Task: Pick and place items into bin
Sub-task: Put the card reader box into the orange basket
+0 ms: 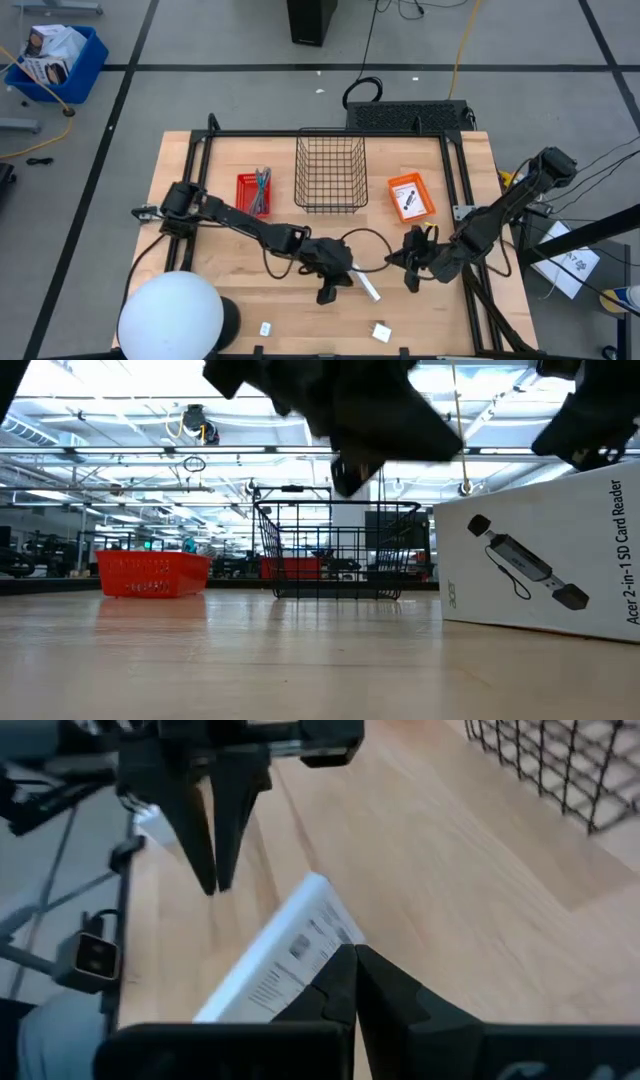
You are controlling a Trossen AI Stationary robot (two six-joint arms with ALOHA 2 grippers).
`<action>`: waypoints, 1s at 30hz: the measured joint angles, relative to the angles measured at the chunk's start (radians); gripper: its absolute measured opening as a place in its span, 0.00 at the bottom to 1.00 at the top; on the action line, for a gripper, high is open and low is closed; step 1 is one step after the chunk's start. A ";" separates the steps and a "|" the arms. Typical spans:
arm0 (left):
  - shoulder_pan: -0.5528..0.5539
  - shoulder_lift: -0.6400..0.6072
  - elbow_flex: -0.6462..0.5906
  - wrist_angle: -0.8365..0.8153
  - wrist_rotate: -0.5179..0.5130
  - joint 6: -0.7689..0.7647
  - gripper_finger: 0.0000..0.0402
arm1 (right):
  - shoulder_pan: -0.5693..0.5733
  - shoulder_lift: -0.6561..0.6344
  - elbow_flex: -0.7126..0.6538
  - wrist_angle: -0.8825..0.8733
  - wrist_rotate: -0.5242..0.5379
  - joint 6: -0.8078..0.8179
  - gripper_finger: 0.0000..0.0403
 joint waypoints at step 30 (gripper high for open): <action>0.070 -0.697 -0.803 0.535 -0.036 0.036 0.08 | -0.118 -0.003 0.009 0.273 -0.149 0.021 0.41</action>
